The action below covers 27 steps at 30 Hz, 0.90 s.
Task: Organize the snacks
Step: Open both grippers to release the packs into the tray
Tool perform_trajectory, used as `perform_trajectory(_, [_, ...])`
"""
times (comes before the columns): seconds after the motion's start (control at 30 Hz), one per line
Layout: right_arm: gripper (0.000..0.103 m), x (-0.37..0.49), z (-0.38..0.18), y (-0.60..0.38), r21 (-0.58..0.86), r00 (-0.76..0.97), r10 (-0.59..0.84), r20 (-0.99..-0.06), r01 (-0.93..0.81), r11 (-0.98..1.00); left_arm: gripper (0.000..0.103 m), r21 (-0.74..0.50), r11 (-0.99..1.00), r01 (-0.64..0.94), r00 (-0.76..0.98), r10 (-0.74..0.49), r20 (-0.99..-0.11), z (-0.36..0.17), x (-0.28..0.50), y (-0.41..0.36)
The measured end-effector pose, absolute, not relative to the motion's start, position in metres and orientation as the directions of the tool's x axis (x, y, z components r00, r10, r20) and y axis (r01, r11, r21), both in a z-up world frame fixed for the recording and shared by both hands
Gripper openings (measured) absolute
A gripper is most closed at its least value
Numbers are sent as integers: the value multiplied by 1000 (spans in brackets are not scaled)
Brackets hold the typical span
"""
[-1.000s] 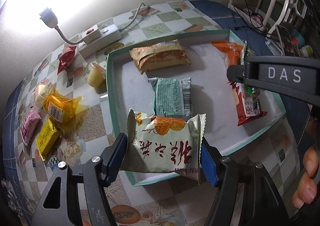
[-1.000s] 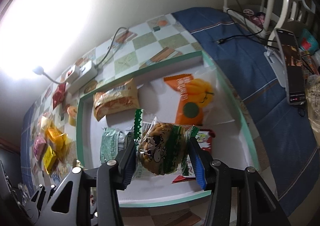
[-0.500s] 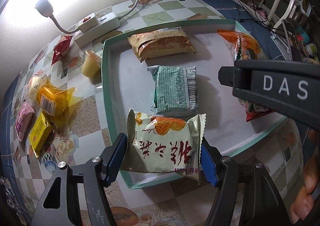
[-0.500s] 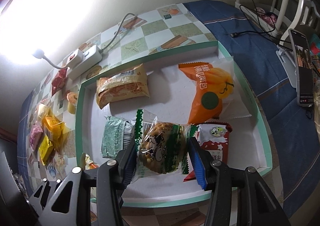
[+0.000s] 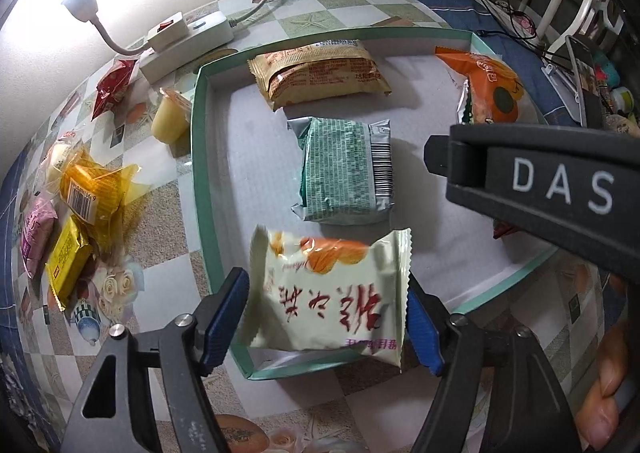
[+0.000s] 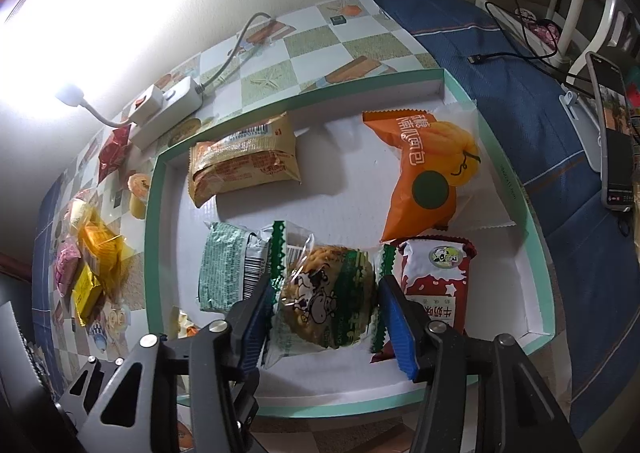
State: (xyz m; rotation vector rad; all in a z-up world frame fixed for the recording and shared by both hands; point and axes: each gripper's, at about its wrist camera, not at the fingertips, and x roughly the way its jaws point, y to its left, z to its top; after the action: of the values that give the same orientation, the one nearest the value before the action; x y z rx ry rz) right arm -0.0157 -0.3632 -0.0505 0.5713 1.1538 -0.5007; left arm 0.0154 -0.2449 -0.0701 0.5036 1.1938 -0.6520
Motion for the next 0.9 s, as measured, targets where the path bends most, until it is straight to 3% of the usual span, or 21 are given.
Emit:
perform_trajectory(0.47, [64,-15,-45,-361,161,339,-78,-938,623,766,81,24,717,696,253,-215,-943,-59,15,-243])
perform_trajectory(0.6, [67,-16,-41,-361,163,352,-85,-932,618,769,92,20,718,696,258,-224,-940,-55,14,-242])
perform_trajectory(0.73, [67,-18,-35,-360,164,366,-94,-926,614,772,93,20,716,698,266,-234,-935,-49,13,-242])
perform_trajectory(0.9, [82,-22,-21,-361,168,398,-120,-910,616,770,94,23,723,691,302,-259,-918,-39,14,-240])
